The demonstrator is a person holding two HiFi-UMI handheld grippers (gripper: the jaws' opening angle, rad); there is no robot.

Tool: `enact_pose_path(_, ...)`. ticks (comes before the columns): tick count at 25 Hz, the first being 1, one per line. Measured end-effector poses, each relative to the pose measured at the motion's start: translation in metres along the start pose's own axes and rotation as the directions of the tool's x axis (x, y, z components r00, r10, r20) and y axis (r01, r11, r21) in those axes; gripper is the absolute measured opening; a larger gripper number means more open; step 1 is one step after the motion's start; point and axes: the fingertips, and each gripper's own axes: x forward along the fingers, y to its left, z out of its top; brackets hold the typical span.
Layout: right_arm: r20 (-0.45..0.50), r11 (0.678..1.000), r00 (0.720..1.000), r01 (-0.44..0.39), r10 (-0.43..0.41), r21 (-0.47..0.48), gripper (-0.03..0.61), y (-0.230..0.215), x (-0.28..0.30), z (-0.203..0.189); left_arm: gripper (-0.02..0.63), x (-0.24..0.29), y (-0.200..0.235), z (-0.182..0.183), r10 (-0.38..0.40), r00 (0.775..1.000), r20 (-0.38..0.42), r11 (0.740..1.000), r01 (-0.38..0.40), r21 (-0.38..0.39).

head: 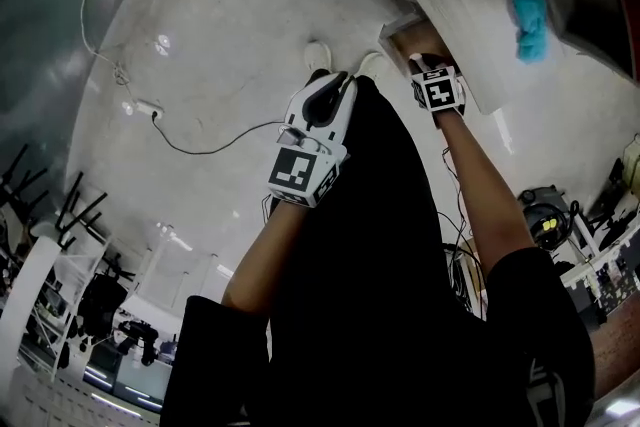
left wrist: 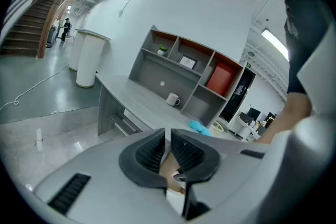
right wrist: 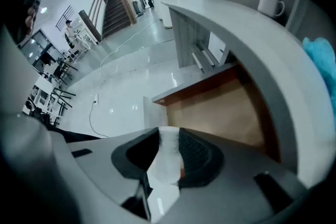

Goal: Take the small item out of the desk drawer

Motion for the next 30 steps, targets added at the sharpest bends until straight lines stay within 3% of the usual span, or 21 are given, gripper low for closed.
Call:
enact_pose_path(4,0.074,1.0,0.997,-0.004,0.002,0.027,0.117,0.01,-0.035,0.018,0.035,-0.009,-0.003,0.013,-0.009,1.0,0.014,0.999,0.009,-0.032)
enact_pose_path(8,0.179,0.996,0.984,-0.029,0.013,0.088,0.118,0.013,-0.066,0.032,0.035,-0.011,-0.009,0.023,-0.007,1.0,0.014,1.0,0.007,0.004)
enact_pose_path(12,0.296,0.976,0.954,-0.097,0.035,0.197,0.117,0.021,-0.111,0.042,0.035,-0.01,-0.027,0.033,-0.036,0.999,0.012,0.999,0.036,0.038)
enact_pose_path(17,0.414,0.971,0.91,-0.122,0.027,0.205,0.117,0.023,-0.168,0.052,0.035,0.002,-0.048,0.046,-0.067,0.997,0.024,0.997,0.066,0.032)
enact_pose_path(23,0.546,0.977,0.837,-0.087,-0.034,0.194,0.117,0.017,-0.262,0.069,0.035,0.009,-0.08,0.072,-0.139,0.99,-0.001,0.976,0.137,0.166)
enact_pose_path(27,0.611,0.962,0.775,-0.016,-0.16,0.273,0.118,0.003,-0.331,0.076,0.031,0.023,-0.098,0.11,-0.227,0.974,-0.01,0.946,0.223,0.234)
enact_pose_path(30,0.649,0.935,0.713,0.028,-0.266,0.353,0.118,0.0,-0.381,0.079,0.029,0.034,-0.116,0.133,-0.307,0.951,-0.024,0.909,0.301,0.287)
